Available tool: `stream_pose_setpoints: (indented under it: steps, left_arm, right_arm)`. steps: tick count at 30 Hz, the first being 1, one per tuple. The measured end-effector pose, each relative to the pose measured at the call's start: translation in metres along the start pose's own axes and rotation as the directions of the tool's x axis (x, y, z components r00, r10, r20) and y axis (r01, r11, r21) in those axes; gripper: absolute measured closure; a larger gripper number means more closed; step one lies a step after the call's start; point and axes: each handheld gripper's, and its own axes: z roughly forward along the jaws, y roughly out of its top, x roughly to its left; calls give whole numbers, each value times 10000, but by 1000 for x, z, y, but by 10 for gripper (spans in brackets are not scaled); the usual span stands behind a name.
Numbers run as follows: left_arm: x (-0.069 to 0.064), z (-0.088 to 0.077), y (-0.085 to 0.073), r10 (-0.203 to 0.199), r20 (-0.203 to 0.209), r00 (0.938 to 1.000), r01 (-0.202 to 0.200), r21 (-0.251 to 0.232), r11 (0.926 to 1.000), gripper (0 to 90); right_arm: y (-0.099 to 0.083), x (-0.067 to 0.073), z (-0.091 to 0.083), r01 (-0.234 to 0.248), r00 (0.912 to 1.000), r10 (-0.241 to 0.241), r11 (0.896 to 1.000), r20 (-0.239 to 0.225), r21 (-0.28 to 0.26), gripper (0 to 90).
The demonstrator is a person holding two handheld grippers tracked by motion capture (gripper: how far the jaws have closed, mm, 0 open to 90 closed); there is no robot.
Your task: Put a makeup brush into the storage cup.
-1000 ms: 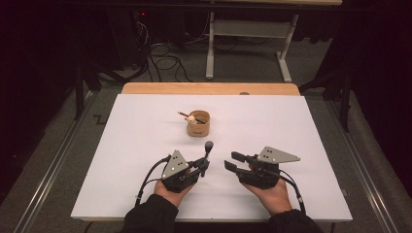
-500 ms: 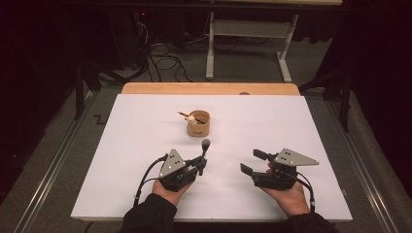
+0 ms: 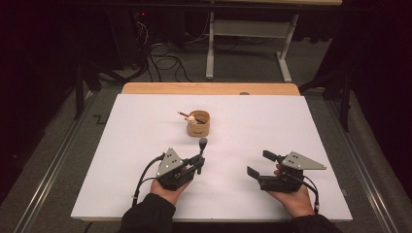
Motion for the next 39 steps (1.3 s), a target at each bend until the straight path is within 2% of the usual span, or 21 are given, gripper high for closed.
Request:
stream_pose_setpoints:
  steps: [9, 17, 21, 28, 33, 39]
  left_arm:
    - [3, -4, 2, -81, -90, 9999, 80, -153, 9999, 790]
    - [6, -3, 3, -256, -196, 9995, 252, -215, 9995, 790]
    - [7, -1, 6, -356, -244, 9991, 350, -222, 9991, 790]
    - [15, 1, 18, -513, -474, 9976, 499, -300, 9983, 790]
    - [22, 8, 30, -464, -600, 9971, 441, -395, 9982, 791]
    - [31, 17, 38, -616, -744, 9953, 581, -484, 9971, 791]
  right_arm:
    - [-4, -1, 2, 100, 9989, -103, 9999, 466, 62, 2]
    - [-6, 1, 3, 352, 9980, -361, 9992, 521, 187, 2]
    - [-6, 0, 4, 281, 9984, -291, 9994, 487, 222, 1]
    - [-7, 0, 3, 167, 9989, -180, 9994, 429, 307, 2]
    - [-7, 0, 4, 122, 9992, -134, 9994, 375, 310, 3]
    - [-8, 0, 4, 116, 9994, -126, 9995, 331, 298, 3]
